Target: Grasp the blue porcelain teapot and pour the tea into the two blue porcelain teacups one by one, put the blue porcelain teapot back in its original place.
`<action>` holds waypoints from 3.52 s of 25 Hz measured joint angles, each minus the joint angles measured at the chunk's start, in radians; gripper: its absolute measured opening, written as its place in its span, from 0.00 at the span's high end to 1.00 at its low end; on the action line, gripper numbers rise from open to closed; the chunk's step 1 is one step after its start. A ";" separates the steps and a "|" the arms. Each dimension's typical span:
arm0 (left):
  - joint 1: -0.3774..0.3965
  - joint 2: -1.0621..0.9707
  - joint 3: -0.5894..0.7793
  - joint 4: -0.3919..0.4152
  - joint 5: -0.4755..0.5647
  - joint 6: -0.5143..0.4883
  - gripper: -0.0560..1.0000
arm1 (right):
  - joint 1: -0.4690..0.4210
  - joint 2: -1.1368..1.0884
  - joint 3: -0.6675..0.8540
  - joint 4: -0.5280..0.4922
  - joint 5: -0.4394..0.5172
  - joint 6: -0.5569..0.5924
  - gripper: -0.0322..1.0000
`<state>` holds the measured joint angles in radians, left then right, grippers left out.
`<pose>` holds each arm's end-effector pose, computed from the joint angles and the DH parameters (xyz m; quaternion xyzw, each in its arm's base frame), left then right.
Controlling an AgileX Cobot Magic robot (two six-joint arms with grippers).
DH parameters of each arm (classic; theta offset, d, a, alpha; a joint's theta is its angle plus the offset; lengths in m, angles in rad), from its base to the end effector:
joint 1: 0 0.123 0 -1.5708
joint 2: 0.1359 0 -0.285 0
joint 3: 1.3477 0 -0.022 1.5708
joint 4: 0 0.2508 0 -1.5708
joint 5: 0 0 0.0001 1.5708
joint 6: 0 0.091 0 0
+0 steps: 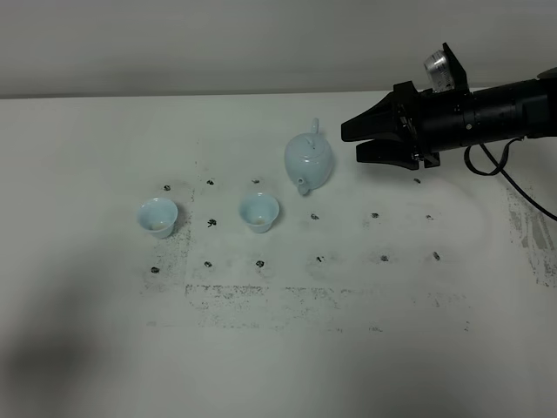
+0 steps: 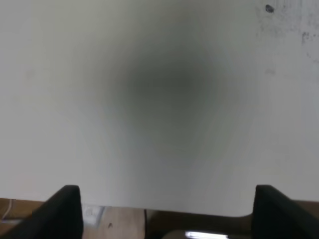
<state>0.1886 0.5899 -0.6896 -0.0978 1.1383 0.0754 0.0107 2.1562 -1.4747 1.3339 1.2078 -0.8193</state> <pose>0.0819 0.0074 0.3066 -0.0598 0.9494 -0.0080 0.3081 0.4229 0.0873 0.1802 -0.0539 0.8291 0.5405 0.1326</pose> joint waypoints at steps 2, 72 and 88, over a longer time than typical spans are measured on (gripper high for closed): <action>0.000 -0.099 0.075 0.000 -0.004 -0.023 0.28 | 0.000 0.000 0.000 0.000 0.000 0.000 0.46; -0.154 -0.593 0.221 0.002 -0.079 -0.033 0.32 | 0.332 0.437 -0.925 -1.267 -0.457 0.618 0.47; -0.154 -0.593 0.221 0.002 -0.080 -0.033 0.32 | 0.293 0.442 -0.928 -1.334 -0.372 0.628 0.47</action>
<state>0.0344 -0.0035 -0.4685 -0.0958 1.0587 0.0425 0.3033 2.5985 -2.4023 0.0000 0.8361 -0.1912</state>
